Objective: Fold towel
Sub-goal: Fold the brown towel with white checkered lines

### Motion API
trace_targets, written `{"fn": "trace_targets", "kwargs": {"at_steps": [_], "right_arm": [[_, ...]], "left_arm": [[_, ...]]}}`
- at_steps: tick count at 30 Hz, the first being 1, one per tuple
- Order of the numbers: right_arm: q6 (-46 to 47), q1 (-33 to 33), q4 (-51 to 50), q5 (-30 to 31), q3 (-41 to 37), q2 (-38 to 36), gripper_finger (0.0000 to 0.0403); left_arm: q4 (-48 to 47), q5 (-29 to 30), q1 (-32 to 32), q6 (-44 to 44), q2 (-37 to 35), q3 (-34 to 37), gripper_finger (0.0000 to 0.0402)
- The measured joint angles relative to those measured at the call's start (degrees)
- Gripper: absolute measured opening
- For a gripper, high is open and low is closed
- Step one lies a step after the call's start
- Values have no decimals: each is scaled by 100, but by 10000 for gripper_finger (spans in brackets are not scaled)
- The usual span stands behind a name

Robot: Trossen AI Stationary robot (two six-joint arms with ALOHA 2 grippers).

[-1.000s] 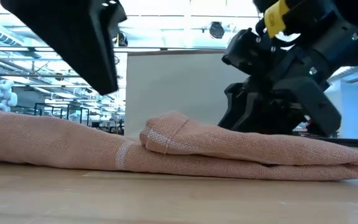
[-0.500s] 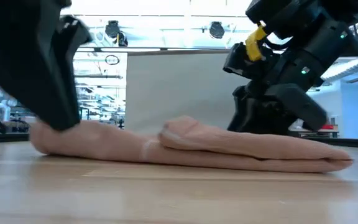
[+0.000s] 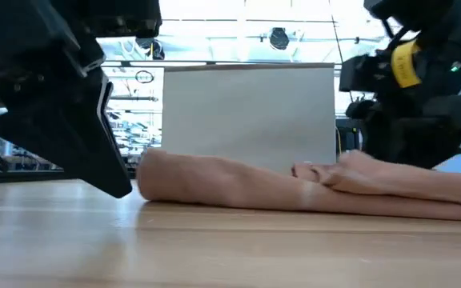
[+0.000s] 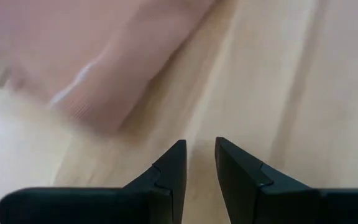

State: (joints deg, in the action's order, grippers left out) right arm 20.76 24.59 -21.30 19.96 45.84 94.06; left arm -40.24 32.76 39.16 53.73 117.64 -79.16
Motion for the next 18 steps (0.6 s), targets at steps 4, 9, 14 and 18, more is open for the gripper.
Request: {"fn": "trace_targets", "kwargs": {"at_steps": [4, 9, 14, 18], "right_arm": [[147, 163, -101, 7, -6, -331, 201], [175, 340, 357, 48, -2, -564, 201], [-243, 445, 1342, 44, 7, -517, 201], [-493, 441, 1861, 98, 9, -516, 201]], "left_arm": [[-128, 82, 2, 344, 0, 134, 92], [-123, 81, 42, 480, 0, 256, 92], [-118, 382, 42, 602, 0, 385, 92], [-126, 665, 43, 609, 0, 544, 92]]}}
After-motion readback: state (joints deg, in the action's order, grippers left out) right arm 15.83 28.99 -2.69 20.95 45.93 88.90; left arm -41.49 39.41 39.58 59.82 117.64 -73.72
